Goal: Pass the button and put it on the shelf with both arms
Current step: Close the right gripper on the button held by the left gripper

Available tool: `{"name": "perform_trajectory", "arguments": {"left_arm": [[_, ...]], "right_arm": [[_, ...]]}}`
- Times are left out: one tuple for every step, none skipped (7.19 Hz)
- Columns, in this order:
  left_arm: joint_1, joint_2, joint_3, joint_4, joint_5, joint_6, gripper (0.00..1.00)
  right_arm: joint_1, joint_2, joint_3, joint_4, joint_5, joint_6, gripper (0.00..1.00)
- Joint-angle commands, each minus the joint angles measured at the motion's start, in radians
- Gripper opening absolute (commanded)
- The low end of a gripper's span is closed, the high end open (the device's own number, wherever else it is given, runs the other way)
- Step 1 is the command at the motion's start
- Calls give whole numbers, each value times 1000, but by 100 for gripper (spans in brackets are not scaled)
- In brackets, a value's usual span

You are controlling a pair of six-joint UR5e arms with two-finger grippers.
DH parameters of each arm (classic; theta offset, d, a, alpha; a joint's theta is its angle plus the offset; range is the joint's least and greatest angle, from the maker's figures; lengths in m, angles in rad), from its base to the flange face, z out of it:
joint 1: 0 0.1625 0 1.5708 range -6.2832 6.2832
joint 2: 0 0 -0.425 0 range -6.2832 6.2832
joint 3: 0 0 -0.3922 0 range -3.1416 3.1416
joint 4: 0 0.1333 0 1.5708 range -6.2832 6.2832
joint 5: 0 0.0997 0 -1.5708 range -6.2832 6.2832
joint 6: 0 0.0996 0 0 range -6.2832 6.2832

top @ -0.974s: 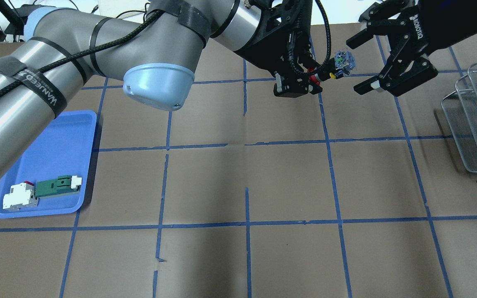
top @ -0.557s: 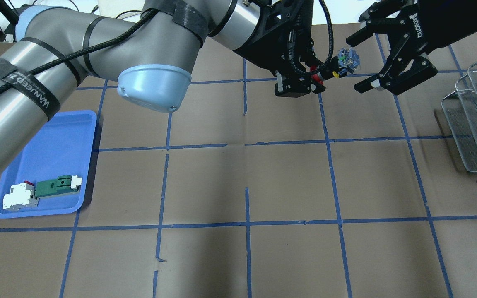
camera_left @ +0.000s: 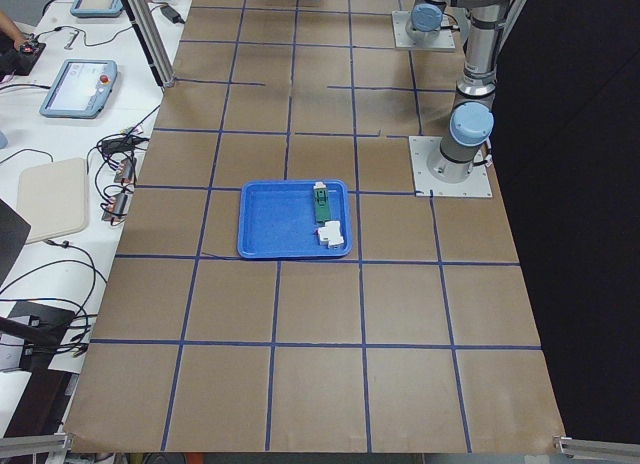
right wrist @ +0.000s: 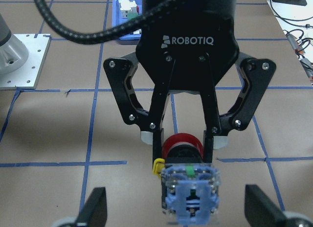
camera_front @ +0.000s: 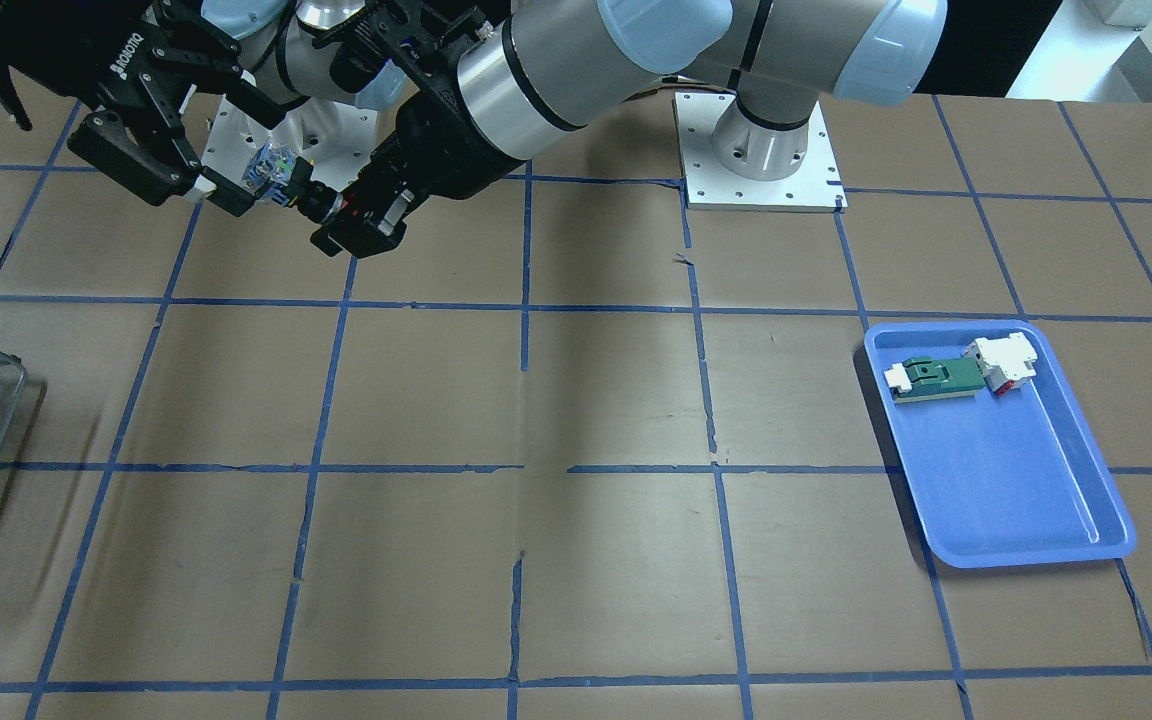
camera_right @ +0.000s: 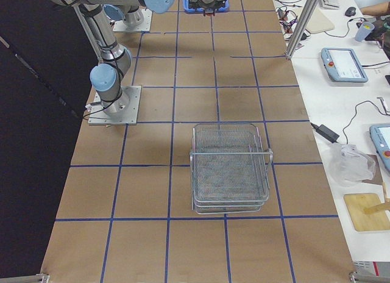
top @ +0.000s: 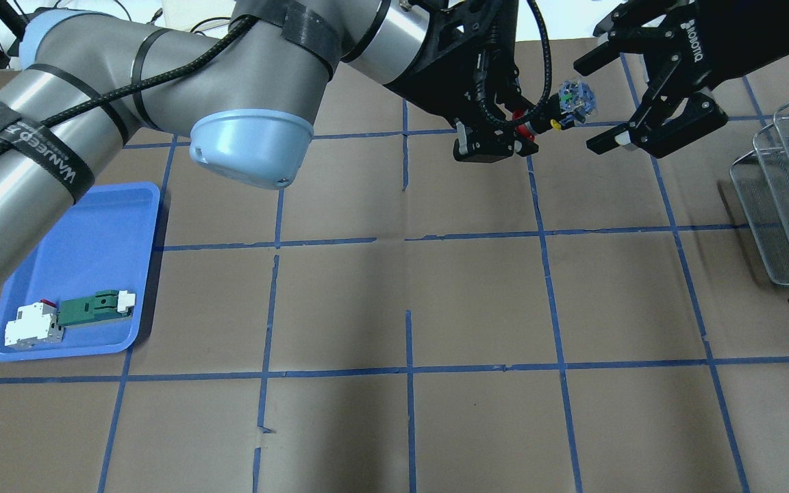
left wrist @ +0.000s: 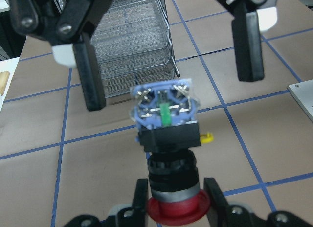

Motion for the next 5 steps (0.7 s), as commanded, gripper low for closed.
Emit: {"name": "perform_trajectory", "arguments": {"left_arm": [[0, 2, -2, 0, 0, -1, 0], [0, 7, -2, 0, 2, -4, 0], [0, 8, -2, 0, 3, -5, 0], [0, 8, -2, 0, 3, -7, 0], [0, 11, 0, 0, 5, -8, 0]], "right_arm": [[0, 0, 0, -8, 3, -8, 73], [0, -3, 0, -9, 1, -9, 40], [0, -2, 0, -12, -5, -11, 6], [0, -2, 0, -23, -7, -14, 0], [0, -2, 0, -29, -7, -22, 0]]}}
